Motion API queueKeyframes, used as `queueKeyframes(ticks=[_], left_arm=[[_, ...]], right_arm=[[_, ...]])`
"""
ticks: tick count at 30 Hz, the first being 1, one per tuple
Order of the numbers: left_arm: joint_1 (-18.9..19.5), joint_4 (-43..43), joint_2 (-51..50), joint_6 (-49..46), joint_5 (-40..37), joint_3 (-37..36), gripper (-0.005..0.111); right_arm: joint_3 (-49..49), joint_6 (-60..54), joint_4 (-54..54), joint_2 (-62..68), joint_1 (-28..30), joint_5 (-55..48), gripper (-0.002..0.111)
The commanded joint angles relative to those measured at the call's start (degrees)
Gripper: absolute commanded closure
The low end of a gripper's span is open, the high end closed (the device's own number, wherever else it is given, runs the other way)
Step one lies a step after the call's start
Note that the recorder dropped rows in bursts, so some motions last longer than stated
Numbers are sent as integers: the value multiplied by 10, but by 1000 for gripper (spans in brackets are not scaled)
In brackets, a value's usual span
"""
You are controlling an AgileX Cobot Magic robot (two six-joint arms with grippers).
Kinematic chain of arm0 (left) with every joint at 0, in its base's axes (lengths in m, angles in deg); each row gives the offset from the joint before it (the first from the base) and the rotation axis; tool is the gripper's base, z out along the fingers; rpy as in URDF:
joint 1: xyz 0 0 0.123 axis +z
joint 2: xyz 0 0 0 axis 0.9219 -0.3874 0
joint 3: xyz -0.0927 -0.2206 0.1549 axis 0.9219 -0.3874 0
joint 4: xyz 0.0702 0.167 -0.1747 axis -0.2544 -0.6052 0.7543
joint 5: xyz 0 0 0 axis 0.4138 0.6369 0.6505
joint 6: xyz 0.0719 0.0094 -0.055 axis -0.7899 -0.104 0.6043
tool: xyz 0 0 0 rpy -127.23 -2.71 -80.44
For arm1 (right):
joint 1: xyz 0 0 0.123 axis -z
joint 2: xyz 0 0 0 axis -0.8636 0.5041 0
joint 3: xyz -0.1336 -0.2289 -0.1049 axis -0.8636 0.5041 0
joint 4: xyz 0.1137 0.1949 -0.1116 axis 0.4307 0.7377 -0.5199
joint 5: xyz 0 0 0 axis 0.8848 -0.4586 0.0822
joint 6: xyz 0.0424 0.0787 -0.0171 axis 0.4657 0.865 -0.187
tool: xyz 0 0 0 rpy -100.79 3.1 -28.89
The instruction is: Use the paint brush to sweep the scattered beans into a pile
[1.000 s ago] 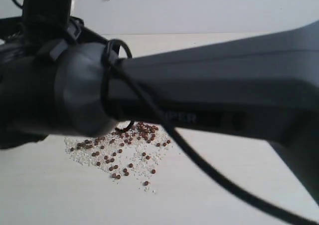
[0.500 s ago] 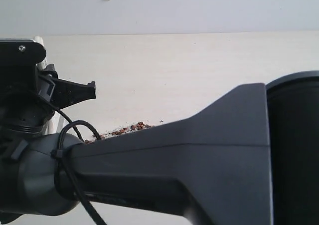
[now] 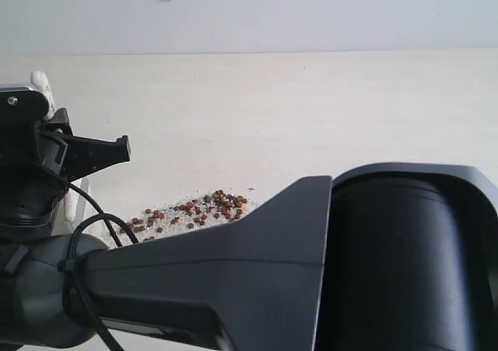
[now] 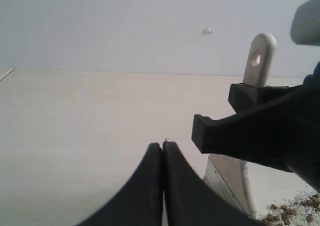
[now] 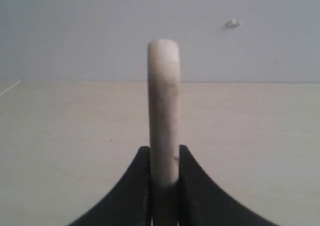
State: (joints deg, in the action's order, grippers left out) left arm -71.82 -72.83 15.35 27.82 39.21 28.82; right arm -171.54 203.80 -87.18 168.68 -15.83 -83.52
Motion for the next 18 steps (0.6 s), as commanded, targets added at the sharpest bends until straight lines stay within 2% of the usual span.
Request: queueKeyframes(ticks=[1, 3, 11, 18], left_arm=[[1, 5, 5, -1, 0, 0, 107], [1, 5, 5, -1, 0, 0, 107], [1, 5, 5, -1, 0, 0, 107], [1, 5, 5, -1, 0, 0, 107]], right_arm=[[-4, 3, 41, 3, -3, -39, 108], [-4, -5, 66, 3, -3, -71, 108], [-4, -126, 91, -5, -3, -71, 108], [-4, -162, 110, -6, 6, -71, 108]])
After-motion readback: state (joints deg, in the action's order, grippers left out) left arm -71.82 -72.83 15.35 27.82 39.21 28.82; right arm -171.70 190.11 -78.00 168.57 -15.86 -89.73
